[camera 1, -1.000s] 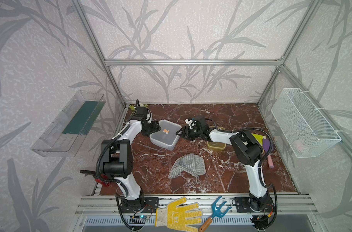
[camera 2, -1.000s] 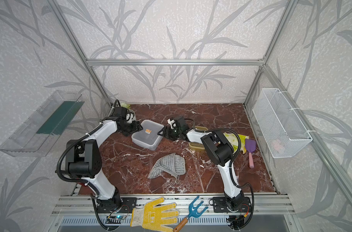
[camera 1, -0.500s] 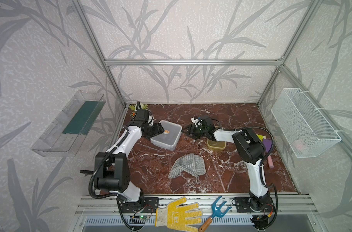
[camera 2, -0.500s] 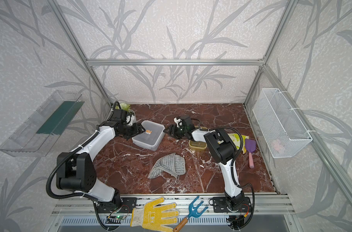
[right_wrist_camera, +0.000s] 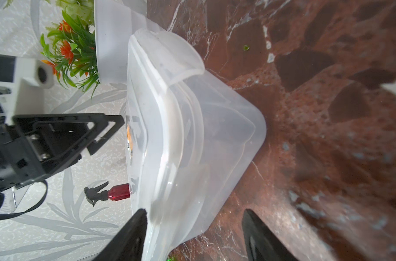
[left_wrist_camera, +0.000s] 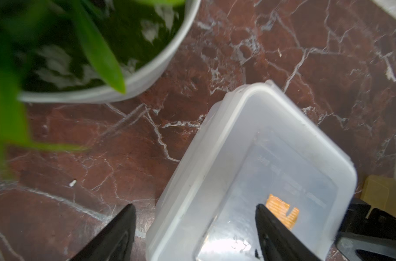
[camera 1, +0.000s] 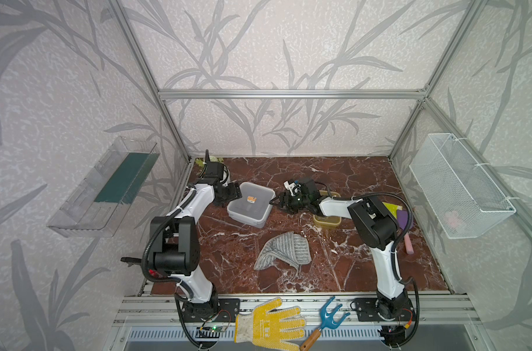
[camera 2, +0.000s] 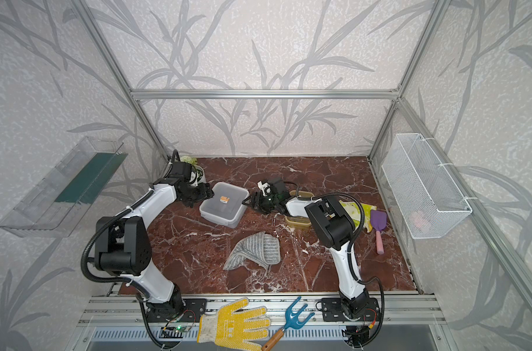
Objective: Wipe the insides of the lunch boxes
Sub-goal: Adjust the lunch box at the center of the board.
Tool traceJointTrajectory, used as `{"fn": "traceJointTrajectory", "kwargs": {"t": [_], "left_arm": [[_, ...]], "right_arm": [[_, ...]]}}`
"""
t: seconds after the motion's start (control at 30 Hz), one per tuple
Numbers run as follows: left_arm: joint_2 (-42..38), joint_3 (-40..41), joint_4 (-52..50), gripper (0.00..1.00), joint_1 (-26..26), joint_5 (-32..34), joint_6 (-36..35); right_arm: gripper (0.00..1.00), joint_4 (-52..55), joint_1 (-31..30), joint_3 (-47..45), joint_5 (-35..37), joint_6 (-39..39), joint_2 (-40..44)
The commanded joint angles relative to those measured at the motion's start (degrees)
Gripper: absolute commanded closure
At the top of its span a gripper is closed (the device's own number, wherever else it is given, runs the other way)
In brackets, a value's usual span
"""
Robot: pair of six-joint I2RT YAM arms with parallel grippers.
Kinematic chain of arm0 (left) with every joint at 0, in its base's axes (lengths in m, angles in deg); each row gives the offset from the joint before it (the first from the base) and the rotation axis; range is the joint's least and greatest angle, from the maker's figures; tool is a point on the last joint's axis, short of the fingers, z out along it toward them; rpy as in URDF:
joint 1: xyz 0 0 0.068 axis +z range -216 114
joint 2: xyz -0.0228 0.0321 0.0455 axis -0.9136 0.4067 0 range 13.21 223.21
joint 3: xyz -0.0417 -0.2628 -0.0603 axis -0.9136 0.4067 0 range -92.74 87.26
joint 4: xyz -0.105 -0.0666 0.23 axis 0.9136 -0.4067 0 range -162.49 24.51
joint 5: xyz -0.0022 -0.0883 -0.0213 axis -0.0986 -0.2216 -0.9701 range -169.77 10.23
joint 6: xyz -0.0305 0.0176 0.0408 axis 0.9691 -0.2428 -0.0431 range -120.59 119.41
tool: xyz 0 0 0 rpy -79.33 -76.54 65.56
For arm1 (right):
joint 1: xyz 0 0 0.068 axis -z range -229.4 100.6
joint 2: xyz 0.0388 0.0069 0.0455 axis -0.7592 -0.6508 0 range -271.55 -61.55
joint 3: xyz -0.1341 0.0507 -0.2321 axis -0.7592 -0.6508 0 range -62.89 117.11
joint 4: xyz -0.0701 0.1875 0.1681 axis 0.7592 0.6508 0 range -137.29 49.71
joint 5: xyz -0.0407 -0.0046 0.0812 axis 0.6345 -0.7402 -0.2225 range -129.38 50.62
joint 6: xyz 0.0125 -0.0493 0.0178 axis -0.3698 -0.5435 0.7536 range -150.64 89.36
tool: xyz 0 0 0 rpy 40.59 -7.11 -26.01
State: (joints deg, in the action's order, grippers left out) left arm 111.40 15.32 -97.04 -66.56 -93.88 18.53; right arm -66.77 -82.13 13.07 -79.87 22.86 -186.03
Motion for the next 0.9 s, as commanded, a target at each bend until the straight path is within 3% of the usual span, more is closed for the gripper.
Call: {"fn": "traceJointTrajectory", "kwargs": {"t": [0.0, 0.17, 0.37, 0.53, 0.67, 0.87], "left_arm": [[0.10, 0.45, 1.90, 0.19, 0.22, -5.08, 0.50], [-3.42, 2.90, 3.59, 0.20, -0.29, -10.82, 4.13], [-7.24, 6.48, 4.54, 0.21, -1.72, -12.50, 7.95], [-10.66, 10.65, 6.76, 0.21, -3.26, -12.54, 10.74], [-12.99, 12.41, 5.90, 0.21, -3.40, -8.79, 10.18], [-15.17, 8.38, 2.34, 0.17, -1.83, -2.29, 5.76]], "right_arm": [[0.32, -0.71, 0.10, 0.09, 0.41, -0.23, 1.04], [0.31, -1.43, 0.30, 0.16, -0.06, -0.41, 0.79], [0.34, -7.68, 1.97, -0.94, -2.17, 3.58, -1.00], [0.37, -5.78, 2.08, 0.88, -3.24, 2.78, -1.59], [0.40, -4.33, 1.78, 2.78, -3.81, 3.57, -2.71], [0.37, -2.13, 0.40, 2.49, -2.95, 2.58, -2.16]]}}
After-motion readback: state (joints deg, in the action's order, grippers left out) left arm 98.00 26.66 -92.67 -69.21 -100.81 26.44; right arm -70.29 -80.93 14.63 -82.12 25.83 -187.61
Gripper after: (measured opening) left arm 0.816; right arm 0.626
